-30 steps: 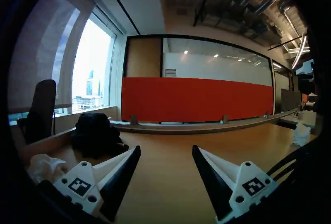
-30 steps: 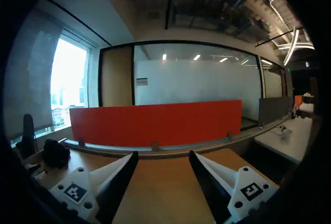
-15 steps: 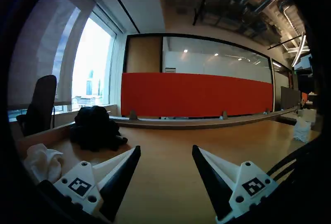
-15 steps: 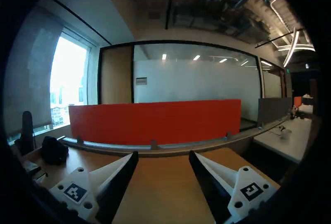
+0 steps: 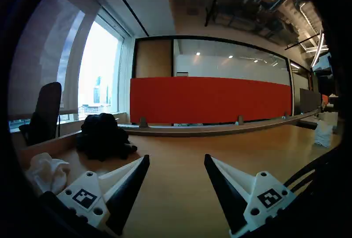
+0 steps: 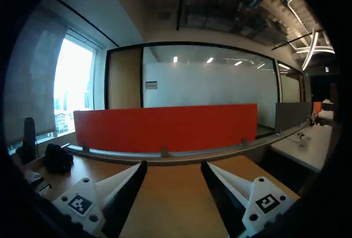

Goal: Fold towel

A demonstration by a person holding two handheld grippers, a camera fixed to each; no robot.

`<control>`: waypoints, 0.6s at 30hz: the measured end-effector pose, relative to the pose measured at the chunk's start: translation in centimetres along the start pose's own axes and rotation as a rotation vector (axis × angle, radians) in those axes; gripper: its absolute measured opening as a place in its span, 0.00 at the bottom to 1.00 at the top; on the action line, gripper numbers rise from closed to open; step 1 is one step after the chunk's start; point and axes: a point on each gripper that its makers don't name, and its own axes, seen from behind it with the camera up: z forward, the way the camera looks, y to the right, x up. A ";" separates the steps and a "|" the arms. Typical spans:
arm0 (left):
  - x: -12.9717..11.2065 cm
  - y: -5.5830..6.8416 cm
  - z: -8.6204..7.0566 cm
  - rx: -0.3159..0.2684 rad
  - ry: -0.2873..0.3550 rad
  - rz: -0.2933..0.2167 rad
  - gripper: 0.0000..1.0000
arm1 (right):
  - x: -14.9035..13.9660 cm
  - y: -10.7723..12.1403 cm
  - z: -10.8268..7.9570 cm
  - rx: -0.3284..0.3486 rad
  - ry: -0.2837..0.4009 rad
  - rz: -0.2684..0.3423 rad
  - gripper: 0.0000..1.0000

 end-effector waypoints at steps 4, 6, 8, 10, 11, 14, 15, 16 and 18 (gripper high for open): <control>-0.1 0.0 0.0 0.003 0.000 0.005 0.92 | 0.2 0.2 -0.2 0.000 0.003 -0.002 0.95; -0.2 0.0 0.1 0.005 -0.001 0.005 0.92 | 0.3 0.3 -0.2 0.001 0.007 -0.004 0.94; -0.3 0.0 0.1 0.004 0.000 0.004 0.92 | 0.3 0.3 -0.2 0.002 0.007 -0.005 0.95; -0.3 0.0 0.1 0.005 0.000 0.004 0.93 | 0.5 0.3 -0.2 0.004 0.011 -0.010 0.94; -0.3 0.0 0.2 0.005 0.000 0.004 0.93 | 0.6 0.3 -0.1 0.006 0.014 -0.013 0.95; -0.4 0.0 0.2 0.005 0.000 0.005 0.97 | 1.0 0.4 0.0 0.006 0.025 -0.021 0.94; -0.4 0.0 0.2 0.005 0.000 0.005 0.97 | 1.1 0.5 0.0 0.005 0.030 -0.024 0.95; -0.4 0.0 0.2 0.005 0.000 0.006 0.97 | 1.2 0.6 0.0 0.005 0.034 -0.025 0.95; -0.4 0.0 0.2 0.005 0.000 0.006 0.97 | 1.5 0.8 0.0 0.004 0.042 -0.029 0.94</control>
